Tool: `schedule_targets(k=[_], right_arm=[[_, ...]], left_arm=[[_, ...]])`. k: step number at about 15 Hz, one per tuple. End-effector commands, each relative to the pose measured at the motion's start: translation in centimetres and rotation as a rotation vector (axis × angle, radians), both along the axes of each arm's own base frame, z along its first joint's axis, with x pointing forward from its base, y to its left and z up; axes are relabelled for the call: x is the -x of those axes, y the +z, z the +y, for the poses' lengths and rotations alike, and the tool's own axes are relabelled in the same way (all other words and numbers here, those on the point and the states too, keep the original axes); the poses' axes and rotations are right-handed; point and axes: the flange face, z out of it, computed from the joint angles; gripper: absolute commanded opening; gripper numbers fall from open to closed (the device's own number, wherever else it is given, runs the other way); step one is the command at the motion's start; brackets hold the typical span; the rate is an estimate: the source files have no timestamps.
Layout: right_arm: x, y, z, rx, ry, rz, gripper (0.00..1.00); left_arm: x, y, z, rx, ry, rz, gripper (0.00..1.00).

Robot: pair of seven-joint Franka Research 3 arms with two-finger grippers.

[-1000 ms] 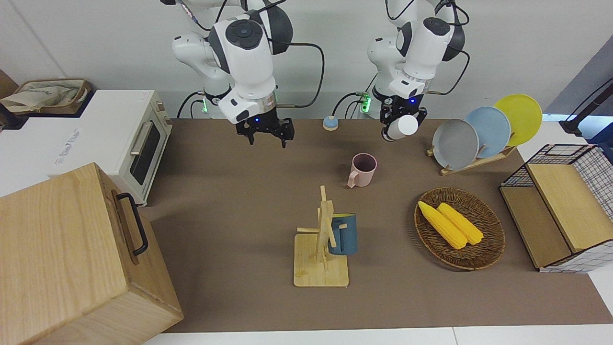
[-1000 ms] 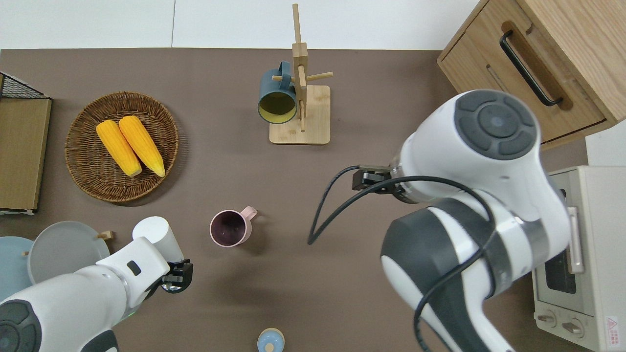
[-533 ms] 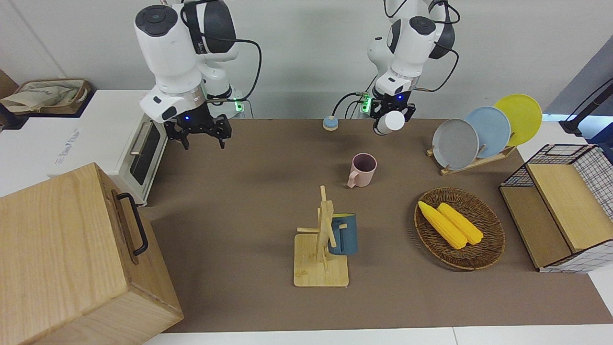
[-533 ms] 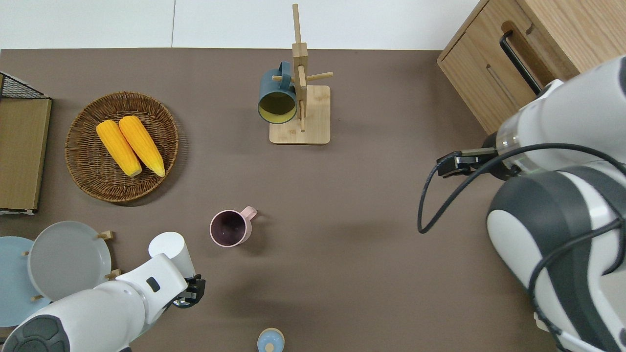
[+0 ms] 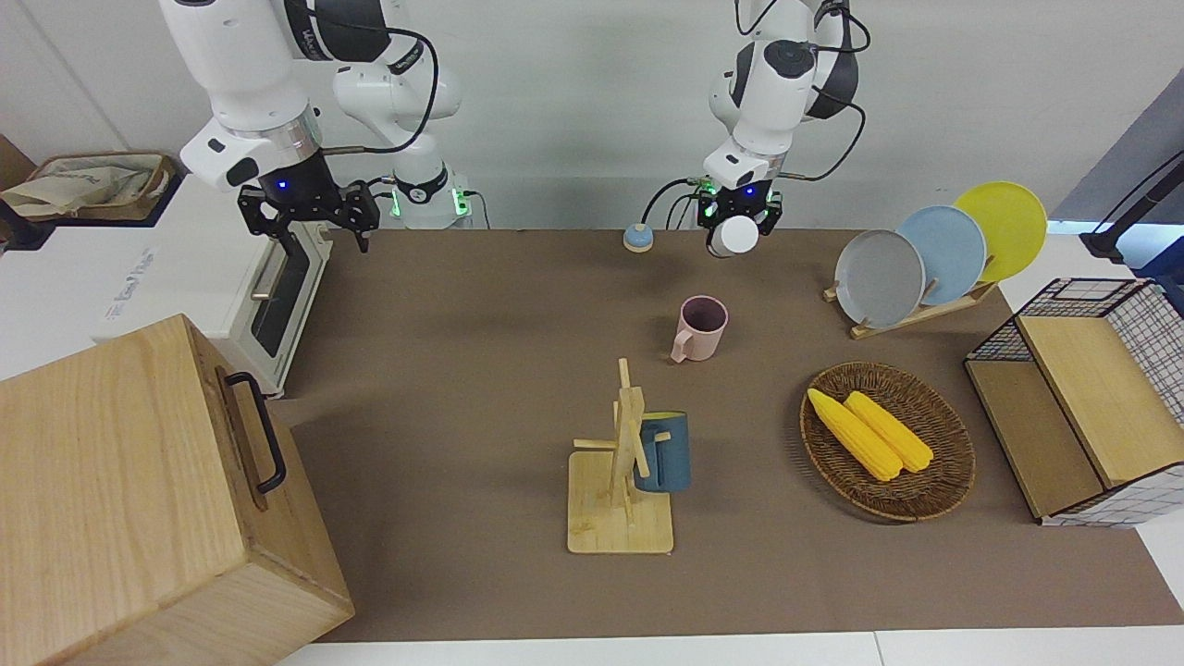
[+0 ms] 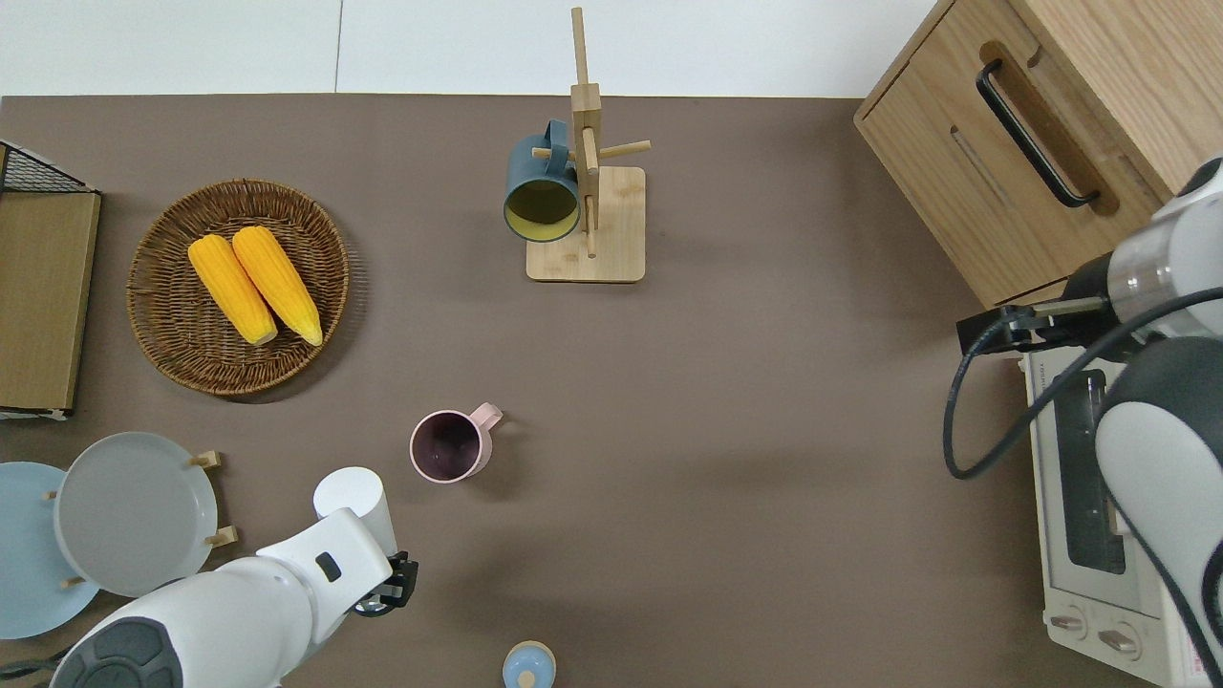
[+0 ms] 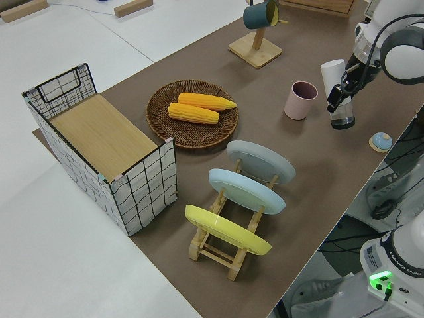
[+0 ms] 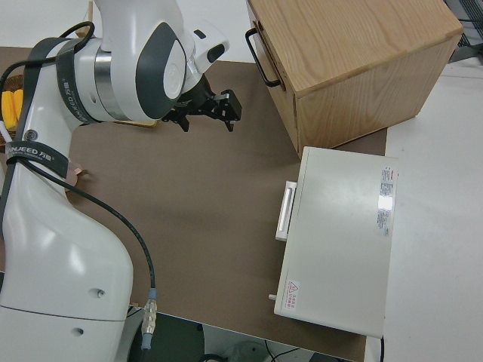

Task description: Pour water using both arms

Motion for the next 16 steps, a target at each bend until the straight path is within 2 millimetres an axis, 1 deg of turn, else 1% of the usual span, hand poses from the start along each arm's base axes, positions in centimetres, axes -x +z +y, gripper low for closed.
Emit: schedule_targets(k=[1,3,5,7,10,13,15,16], right_arm=[[1.0,-0.1,-0.4,-0.001,0.014,0.018,0.992],[0.8,0.9,-0.5,-0.001,0.008,-0.007,0.992],[0.8,1.0,-0.4,-0.008,0.009,-0.008,0.992],[0.8,1.9,0.4,-0.021,0.022,-0.027,0.992],[0.8,3.2,1.1,-0.039,0.030,-0.053,0.992],[0.9,3.3,1.8,-0.077,0.037,-0.052,0.992],[0.9,3.3,2.0,-0.088,0.038,-0.052,0.992],[0.9,3.3,2.0,-0.088,0.038,-0.052,0.992]], left_arm=[[-0.2,-0.6,-0.9,0.009,-0.006,0.015,0.03],[-0.5,-1.3,-1.2,0.007,-0.012,0.036,0.03],[-1.0,-2.0,-2.1,0.006,-0.028,0.058,0.03],[-1.8,-2.4,-2.7,0.009,-0.035,0.073,0.03],[-2.6,-2.7,-3.4,0.014,-0.044,0.088,0.03],[-3.3,-3.0,-3.2,0.015,-0.044,0.101,0.02],[-4.4,-3.0,-3.5,0.024,-0.047,0.118,0.02],[-4.9,-3.3,-3.6,0.027,-0.048,0.129,0.02]])
